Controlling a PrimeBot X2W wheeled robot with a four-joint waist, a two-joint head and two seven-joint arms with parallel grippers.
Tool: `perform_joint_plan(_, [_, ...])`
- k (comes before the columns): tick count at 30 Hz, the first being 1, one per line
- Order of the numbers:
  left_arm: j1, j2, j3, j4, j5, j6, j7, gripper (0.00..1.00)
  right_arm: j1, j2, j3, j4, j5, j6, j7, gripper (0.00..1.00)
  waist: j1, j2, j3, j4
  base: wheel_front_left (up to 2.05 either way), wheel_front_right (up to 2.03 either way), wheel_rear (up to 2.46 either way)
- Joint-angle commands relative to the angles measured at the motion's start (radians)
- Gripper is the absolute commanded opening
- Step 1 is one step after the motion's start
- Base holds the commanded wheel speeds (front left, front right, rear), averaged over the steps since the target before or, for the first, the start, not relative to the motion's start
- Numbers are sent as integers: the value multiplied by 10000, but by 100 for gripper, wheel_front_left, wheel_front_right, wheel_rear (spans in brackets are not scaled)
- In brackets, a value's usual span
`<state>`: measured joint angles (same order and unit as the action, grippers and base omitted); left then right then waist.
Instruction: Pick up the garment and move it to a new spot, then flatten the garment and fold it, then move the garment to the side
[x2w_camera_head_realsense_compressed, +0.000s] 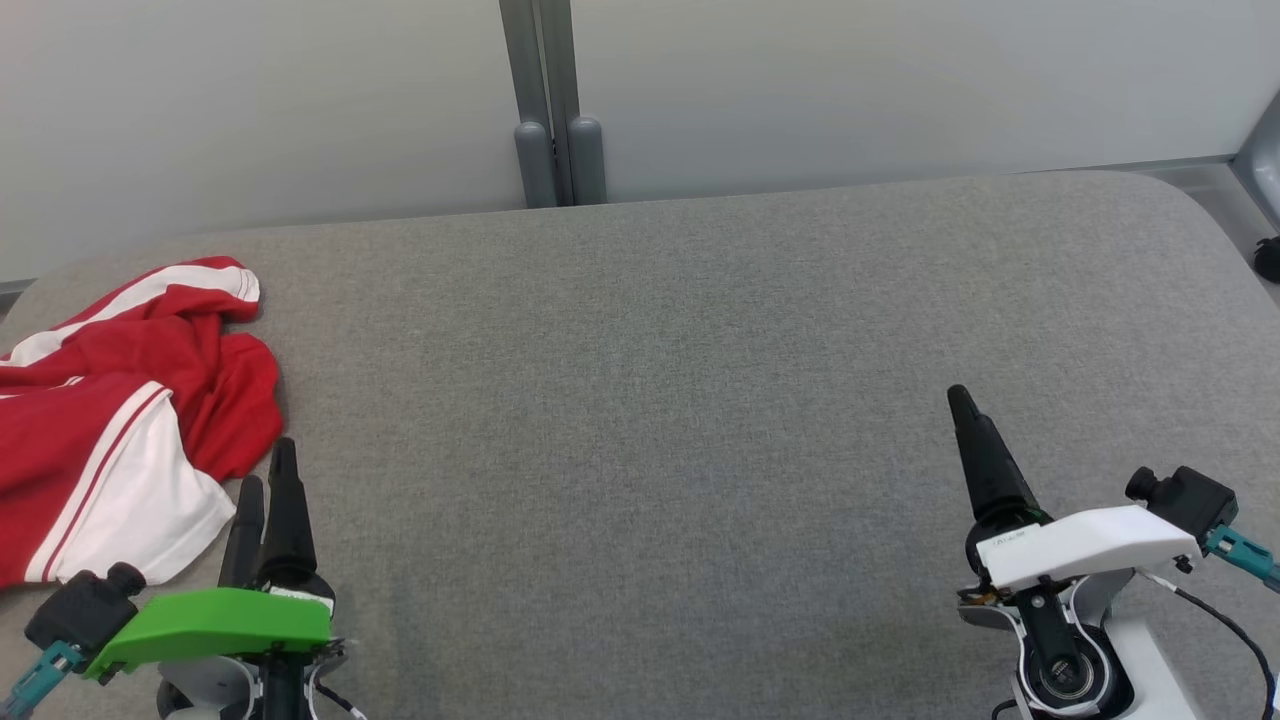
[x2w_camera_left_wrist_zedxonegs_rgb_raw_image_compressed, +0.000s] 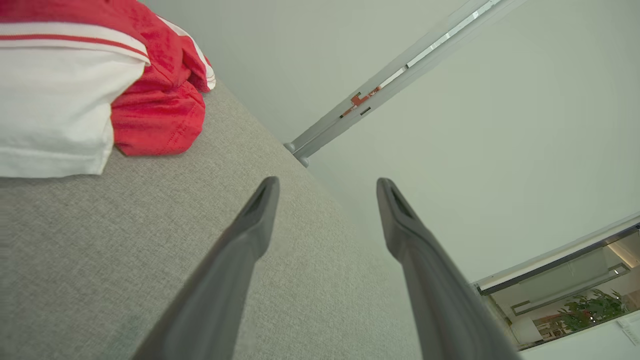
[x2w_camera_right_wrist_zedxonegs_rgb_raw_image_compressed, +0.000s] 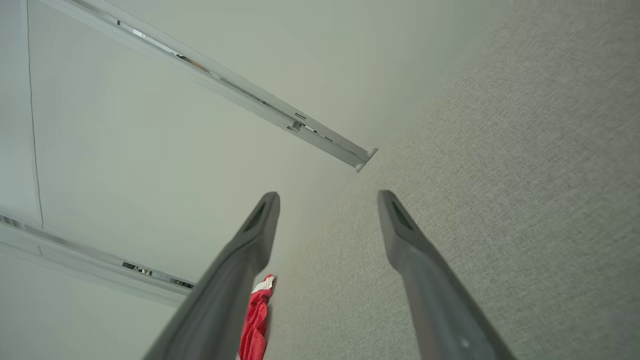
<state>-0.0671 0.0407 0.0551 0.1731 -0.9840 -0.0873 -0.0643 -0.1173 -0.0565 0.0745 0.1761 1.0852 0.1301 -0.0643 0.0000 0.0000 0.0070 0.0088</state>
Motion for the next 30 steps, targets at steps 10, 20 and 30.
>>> perform_joint_plan(10, [-17, 79, -363, -244, 2430, 359, -397, 100, -353, -88, 221, -323, -2464, 5, -394, 100, 0, 0, 16, 20, 0, 0, 0])
perform_joint_plan(20, [15, 89, -572, -344, 3722, 537, -682, 100, -400, -47, 400, -395, -4069, 5, -680, 100, 0, 0, 25, 52, 0, 0, 0])
perform_joint_plan(30, [61, 98, -649, -418, 4760, 664, -945, 100, -441, -11, 503, -324, -5323, 5, -940, 100, 0, 0, 40, 67, 0, 0, 0])
